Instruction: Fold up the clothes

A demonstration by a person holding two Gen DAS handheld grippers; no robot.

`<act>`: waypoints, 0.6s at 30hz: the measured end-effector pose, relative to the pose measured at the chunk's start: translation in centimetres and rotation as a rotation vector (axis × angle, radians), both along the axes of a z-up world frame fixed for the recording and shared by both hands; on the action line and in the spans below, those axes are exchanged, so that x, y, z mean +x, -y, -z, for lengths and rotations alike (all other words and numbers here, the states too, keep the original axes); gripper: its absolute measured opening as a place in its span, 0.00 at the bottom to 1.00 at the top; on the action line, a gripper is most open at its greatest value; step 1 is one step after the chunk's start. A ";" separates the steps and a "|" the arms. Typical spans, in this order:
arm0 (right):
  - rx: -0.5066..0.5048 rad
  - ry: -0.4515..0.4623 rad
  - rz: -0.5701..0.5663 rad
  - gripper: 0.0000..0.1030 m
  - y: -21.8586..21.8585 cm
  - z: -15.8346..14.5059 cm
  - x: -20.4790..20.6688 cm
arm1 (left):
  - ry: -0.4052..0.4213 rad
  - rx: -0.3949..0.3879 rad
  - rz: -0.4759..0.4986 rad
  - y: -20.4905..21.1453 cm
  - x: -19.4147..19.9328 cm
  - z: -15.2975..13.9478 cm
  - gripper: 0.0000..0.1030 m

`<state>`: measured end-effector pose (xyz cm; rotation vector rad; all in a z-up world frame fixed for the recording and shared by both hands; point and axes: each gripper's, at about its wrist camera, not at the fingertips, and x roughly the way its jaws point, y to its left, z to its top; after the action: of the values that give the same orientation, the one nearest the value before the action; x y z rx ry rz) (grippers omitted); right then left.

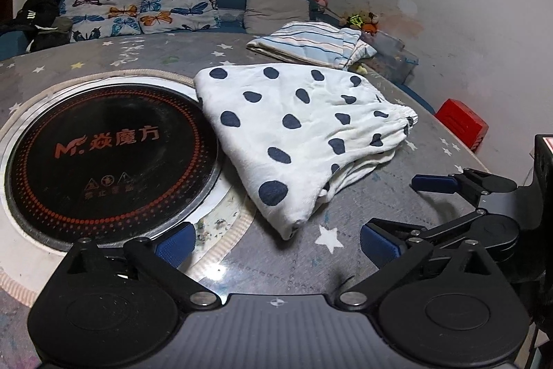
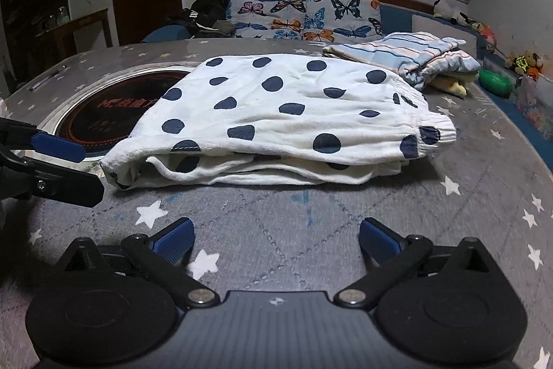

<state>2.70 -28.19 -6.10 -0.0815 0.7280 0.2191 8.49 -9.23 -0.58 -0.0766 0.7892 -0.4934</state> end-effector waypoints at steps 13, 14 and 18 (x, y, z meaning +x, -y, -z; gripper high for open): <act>0.008 -0.006 0.034 1.00 -0.2 0.1 -0.1 | -0.007 -0.006 -0.054 -1.1 -0.9 -0.1 1.00; 0.007 -0.006 0.036 1.00 -0.2 0.1 -0.1 | -0.008 -0.006 -0.057 -1.1 -0.9 -0.2 1.00; 0.006 0.000 0.040 1.00 -0.3 0.2 -0.2 | -0.013 -0.004 -0.070 -1.1 -1.2 -0.2 1.00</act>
<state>2.51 -27.91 -6.28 -0.0616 0.7283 0.1831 7.28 -8.12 -0.37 -0.1106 0.7960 -0.4287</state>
